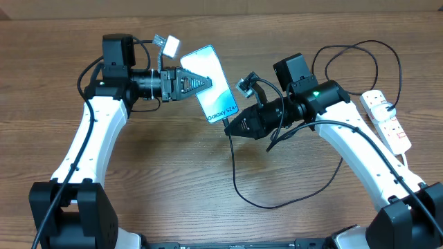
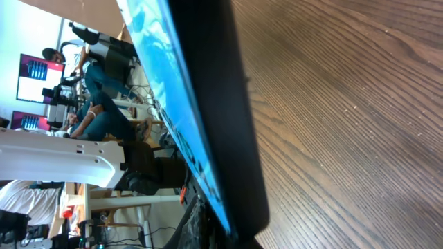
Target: Plug charger to phone and switch on socket
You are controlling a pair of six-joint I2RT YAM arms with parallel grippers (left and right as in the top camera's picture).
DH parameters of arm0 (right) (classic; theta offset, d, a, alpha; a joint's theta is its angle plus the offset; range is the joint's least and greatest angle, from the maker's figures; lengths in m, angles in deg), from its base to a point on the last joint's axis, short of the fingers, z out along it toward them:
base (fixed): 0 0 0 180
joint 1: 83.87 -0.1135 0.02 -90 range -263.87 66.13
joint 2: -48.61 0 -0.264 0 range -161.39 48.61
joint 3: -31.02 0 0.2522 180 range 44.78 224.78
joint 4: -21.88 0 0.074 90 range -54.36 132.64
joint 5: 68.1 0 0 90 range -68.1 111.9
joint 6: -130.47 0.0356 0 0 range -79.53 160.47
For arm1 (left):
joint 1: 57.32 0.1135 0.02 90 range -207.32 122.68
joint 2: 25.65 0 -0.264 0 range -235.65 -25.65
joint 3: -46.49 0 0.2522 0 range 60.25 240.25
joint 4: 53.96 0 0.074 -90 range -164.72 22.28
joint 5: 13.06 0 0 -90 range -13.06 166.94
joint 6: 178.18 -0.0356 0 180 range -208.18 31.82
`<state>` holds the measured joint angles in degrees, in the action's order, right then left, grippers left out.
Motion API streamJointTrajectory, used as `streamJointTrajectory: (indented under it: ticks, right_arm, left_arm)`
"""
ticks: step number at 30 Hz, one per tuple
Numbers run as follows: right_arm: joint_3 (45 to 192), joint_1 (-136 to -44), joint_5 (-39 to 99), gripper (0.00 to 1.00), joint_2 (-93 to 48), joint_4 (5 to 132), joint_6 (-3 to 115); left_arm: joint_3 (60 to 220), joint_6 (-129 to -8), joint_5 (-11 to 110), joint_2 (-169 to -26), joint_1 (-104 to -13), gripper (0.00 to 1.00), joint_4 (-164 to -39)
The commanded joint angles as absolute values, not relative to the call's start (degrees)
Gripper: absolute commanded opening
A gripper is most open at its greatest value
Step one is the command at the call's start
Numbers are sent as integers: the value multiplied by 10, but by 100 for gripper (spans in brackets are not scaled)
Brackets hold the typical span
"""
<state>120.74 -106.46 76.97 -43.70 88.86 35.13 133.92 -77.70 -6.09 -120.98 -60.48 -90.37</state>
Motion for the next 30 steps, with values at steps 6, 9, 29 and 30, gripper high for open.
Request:
streamJointTrajectory:
  ticks: [6,9,29,30]
  right_arm:
    - [1257,-1060,759,4,-420,867,351]
    - [1257,-1060,759,4,-420,869,351]
    - [1266,-1059,726,34,-420,946,347]
    - [1267,-1059,716,36,-420,950,347]
  left_arm:
    - [1341,-805,-137,-1201,-653,4,-957]
    - [1341,-842,-137,-1201,-653,4,-996]
    - [1341,-803,29,-1201,-621,4,-1044]
    - [1341,-794,54,-1201,-621,4,-1055]
